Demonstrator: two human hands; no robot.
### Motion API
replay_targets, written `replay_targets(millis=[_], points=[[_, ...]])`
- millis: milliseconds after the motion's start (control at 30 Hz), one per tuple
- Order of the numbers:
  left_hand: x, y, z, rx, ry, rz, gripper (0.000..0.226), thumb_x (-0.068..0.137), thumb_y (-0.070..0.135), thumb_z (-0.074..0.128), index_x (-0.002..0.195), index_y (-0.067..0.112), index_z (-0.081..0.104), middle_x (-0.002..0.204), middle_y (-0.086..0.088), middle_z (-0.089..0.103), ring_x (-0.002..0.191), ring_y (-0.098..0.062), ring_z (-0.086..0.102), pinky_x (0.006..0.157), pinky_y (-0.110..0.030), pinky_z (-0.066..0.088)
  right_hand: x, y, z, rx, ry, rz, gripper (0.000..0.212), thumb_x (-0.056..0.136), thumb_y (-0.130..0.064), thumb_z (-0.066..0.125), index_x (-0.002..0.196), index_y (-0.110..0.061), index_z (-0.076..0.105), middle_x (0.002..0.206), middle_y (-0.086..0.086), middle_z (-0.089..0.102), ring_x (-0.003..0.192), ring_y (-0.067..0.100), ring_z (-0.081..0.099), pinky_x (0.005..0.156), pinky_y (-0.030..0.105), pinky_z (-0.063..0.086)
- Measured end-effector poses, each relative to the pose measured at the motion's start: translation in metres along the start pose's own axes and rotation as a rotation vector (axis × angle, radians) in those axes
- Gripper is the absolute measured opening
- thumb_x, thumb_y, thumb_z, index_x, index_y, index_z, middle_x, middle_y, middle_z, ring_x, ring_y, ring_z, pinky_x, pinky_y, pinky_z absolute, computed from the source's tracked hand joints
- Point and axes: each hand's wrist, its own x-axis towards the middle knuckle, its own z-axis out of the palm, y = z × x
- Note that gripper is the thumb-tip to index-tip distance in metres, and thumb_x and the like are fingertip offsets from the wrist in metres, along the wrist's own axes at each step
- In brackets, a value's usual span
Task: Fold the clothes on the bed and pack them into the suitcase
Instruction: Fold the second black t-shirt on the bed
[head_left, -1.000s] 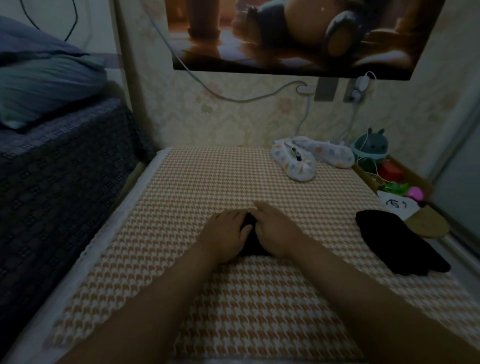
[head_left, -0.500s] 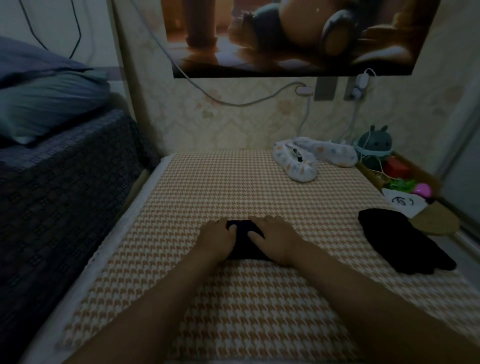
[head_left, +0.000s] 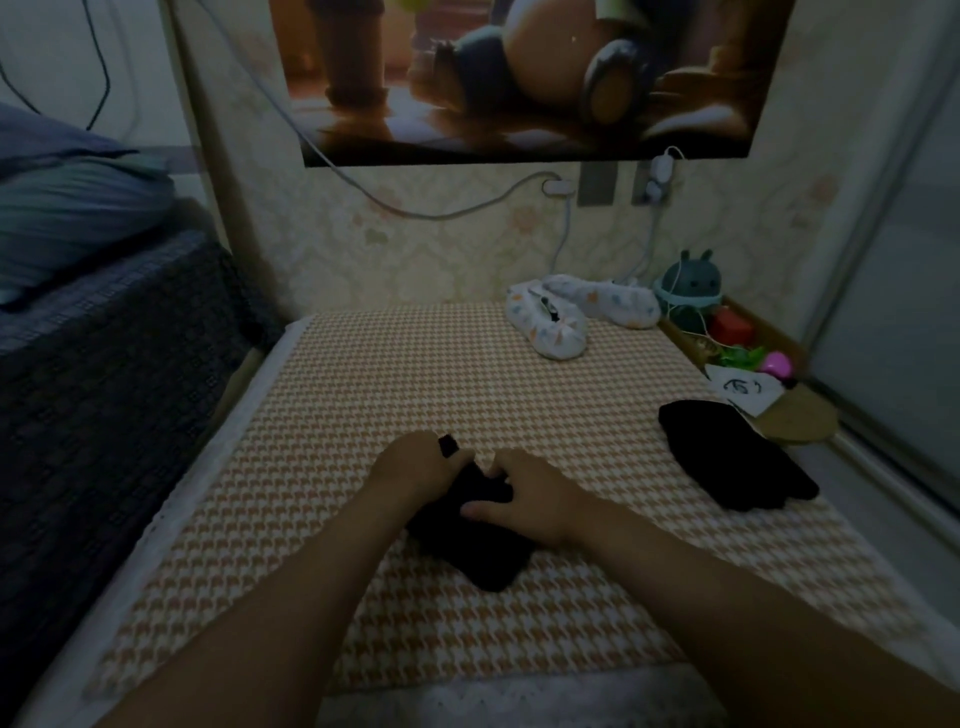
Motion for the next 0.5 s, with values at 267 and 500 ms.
replay_targets(millis=[267, 500], points=[[-0.02, 0.036, -0.021, -0.312, 0.247, 0.518, 0.034, 0.095, 0.044, 0.053, 0.079, 0.014, 0.057, 0.07, 0.0, 0.053, 0.061, -0.009, 0.051, 0.053, -0.022, 0.033, -0.021, -0.001, -0.021, 0.639, -0.027, 0.073, 0.067, 0.089, -0.039, 0.067, 0.146, -0.031, 0.034, 0.136, -0.006, 0.055, 0.118, 0.012, 0.057, 0.104, 0.038, 0.046], [-0.018, 0.106, -0.006, -0.454, 0.364, 0.729, 0.019, 0.097, 0.034, 0.052, 0.084, 0.02, 0.053, 0.078, 0.008, 0.046, 0.073, 0.0, 0.045, 0.065, -0.013, 0.034, -0.06, 0.036, -0.075, 0.849, -0.044, 0.18, 0.051, 0.085, -0.042, 0.07, 0.132, -0.031, 0.054, 0.123, -0.005, 0.066, 0.111, 0.018, 0.065, 0.099, 0.039, 0.049]])
